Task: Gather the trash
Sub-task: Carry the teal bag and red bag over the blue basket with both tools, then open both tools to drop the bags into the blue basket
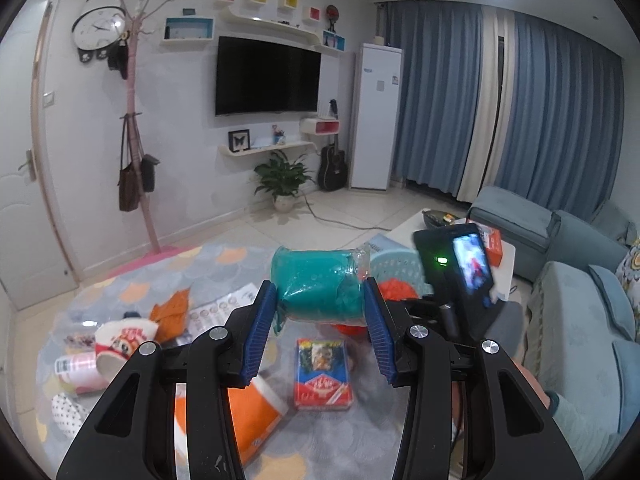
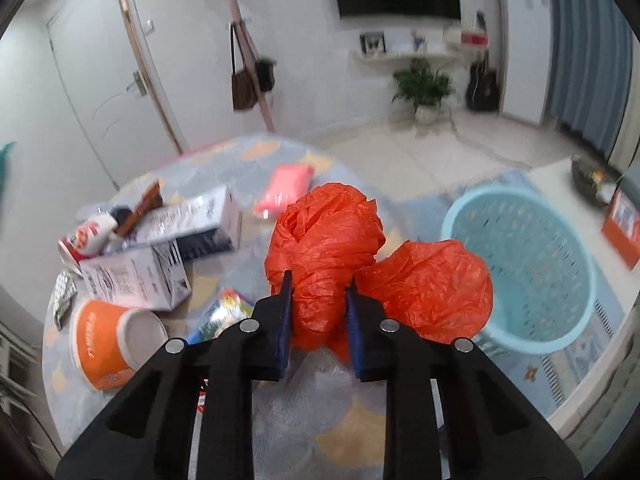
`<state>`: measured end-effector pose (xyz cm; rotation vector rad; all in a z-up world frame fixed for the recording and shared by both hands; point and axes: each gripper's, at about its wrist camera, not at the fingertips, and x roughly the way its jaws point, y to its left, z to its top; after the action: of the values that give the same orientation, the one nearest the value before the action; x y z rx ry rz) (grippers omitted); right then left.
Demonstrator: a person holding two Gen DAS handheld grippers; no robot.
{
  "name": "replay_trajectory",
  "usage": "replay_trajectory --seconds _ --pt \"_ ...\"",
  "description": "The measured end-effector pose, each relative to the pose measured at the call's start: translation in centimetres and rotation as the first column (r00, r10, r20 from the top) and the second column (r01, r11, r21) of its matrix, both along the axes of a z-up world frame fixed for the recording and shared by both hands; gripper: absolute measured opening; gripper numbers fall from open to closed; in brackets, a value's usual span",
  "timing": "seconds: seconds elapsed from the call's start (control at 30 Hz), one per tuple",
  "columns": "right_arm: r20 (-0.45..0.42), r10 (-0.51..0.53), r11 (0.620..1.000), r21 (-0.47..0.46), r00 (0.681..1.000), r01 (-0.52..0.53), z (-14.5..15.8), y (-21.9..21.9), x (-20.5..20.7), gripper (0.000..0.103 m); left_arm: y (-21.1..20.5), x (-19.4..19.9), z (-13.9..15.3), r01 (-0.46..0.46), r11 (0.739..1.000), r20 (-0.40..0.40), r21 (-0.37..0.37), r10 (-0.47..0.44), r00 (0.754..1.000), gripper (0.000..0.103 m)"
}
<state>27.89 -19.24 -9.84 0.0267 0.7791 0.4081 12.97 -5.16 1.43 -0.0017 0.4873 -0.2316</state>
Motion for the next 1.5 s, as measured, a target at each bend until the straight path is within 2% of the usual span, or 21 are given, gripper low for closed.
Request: replay_trajectory --seconds 0.23,0.37,0.47,0.63,0.9,1.03,1.2,1.27,1.37,1.5 --pt "0.117 -0.116 0.99 0.09 0.986 0.105 4.7 -5.2 -0.4 0.02 -2.4 2.8 1.8 0.043 0.999 0.027 -0.014 -0.043 0.999 0.043" --pt "0.125 -0.213 0.974 0.107 0.969 0.2 5.1 -8.5 1.1 0.02 -4.8 5.6 2.3 0.079 0.997 0.028 -0.02 -0.079 0.996 0.043" --pt "0.066 -0.269 0.954 0.152 0.961 0.257 4.3 -11.5 2.6 0.02 -7.0 8.6 1.9 0.103 0.994 -0.002 -0.023 -0.103 0.995 0.043" --pt "-0.007 -0.37 0.917 0.155 0.929 0.367 1.9 -15.0 5.2 0.02 -10.0 13.6 0.0 0.152 0.987 -0.074 -0.047 -0.155 0.985 0.043" --pt "-0.132 -0.468 0.87 0.102 0.874 0.482 -3.9 -18.1 8.8 0.021 -14.4 21.2 -6.7 0.201 0.978 -0.248 -0.054 -0.208 0.946 0.043" --pt "-0.225 -0.491 0.851 0.082 0.841 0.519 -7.0 -19.1 10.4 0.021 -16.0 23.3 -9.7 0.192 0.98 -0.321 -0.049 -0.198 0.926 0.043" --pt "-0.262 -0.523 0.838 0.015 0.811 0.546 -8.9 -19.4 11.5 0.025 -16.9 24.9 -11.7 0.186 0.982 -0.359 -0.045 -0.19 0.914 0.045" --pt "-0.27 -0.529 0.834 0.01 0.805 0.551 -9.4 -19.7 11.6 0.027 -17.2 25.3 -12.0 0.178 0.982 -0.368 -0.056 -0.186 0.911 0.048" --pt "-0.282 -0.53 0.829 0.026 0.8 0.559 -9.5 -20.1 11.3 0.04 -17.4 25.6 -12.2 0.174 0.982 -0.378 -0.071 -0.188 0.907 0.057" --pt "-0.268 -0.534 0.827 0.033 0.802 0.562 -8.8 -20.5 10.6 0.042 -17.5 25.5 -12.0 0.175 0.981 -0.374 -0.083 -0.193 0.907 0.06"
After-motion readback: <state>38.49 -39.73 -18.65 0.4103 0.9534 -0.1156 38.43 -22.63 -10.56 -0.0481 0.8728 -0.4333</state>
